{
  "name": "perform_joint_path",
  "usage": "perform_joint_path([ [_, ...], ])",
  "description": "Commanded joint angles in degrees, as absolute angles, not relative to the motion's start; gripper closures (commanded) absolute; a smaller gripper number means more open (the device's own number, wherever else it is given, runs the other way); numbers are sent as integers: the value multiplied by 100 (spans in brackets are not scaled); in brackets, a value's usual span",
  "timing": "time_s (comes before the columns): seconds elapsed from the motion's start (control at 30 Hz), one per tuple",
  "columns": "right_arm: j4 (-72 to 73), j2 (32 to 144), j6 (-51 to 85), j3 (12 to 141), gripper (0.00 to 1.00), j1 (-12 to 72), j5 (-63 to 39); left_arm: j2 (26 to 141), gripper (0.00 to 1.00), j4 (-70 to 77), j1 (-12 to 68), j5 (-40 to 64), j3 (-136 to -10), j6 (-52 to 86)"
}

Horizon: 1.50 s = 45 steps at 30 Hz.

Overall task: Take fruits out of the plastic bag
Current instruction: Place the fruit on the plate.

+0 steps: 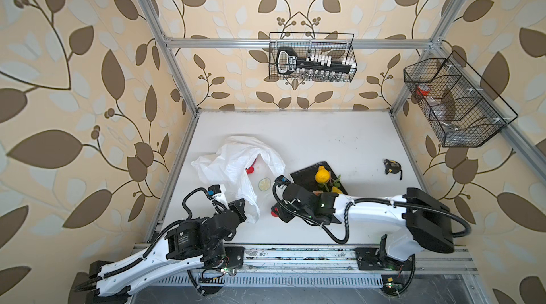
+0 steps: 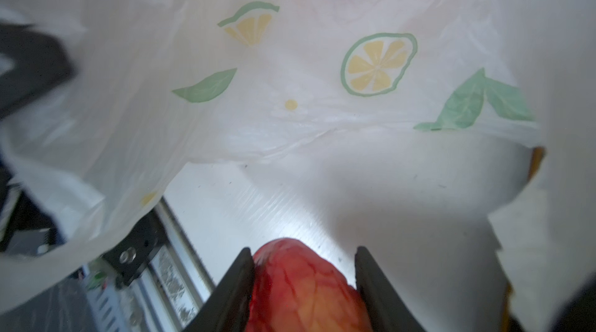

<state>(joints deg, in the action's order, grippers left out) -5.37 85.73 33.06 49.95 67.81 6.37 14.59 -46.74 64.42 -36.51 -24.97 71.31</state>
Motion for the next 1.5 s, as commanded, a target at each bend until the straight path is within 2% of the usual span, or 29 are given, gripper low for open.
perform_joint_path([
  [0.0, -1090, 7760, 3500, 4702, 60, 6855, 1130, 1477, 100, -4713, 6432, -3982, -2564, 7286],
  [0.13, -1588, 6895, 3671, 4400, 61, 6655, 1952, 1433, 100, -4811, 6430, -3858, -2584, 7269],
  [0.23, -1626, 6684, 3678, 4252, 61, 6056, 2308, 1428, 100, -4843, 6427, -3776, -2575, 7286],
  [0.4, -1140, 7441, 3515, 4389, 59, 5103, 2352, 1482, 100, -4799, 6432, -3734, -2571, 7280],
  [0.7, 176, 9048, 3277, 4761, 58, 4601, 1749, 1491, 100, -5054, 6432, -3564, -2716, 7242],
  [0.87, 367, 9519, 3238, 4930, 50, 4558, 1660, 1403, 100, -5198, 6429, -3568, -2746, 7275],
  [1.0, 336, 9657, 3226, 4975, 36, 4552, 1768, 1359, 100, -5247, 6433, -3612, -2748, 7277],
  [1.07, 314, 9582, 3227, 4944, 29, 4551, 1825, 1354, 100, -5264, 6429, -3622, -2760, 7295],
  [1.17, 167, 9243, 3197, 4891, 24, 4553, 1900, 1367, 100, -5278, 6427, -3639, -2765, 7304],
  [1.33, -9, 7938, 3098, 4677, 24, 4705, 1867, 1361, 100, -5322, 6429, -3686, -2863, 7262],
  [1.47, 857, 7071, 2273, 4060, 28, 5368, 1287, 1327, 100, -5351, 6429, -3739, -2915, 7225],
])
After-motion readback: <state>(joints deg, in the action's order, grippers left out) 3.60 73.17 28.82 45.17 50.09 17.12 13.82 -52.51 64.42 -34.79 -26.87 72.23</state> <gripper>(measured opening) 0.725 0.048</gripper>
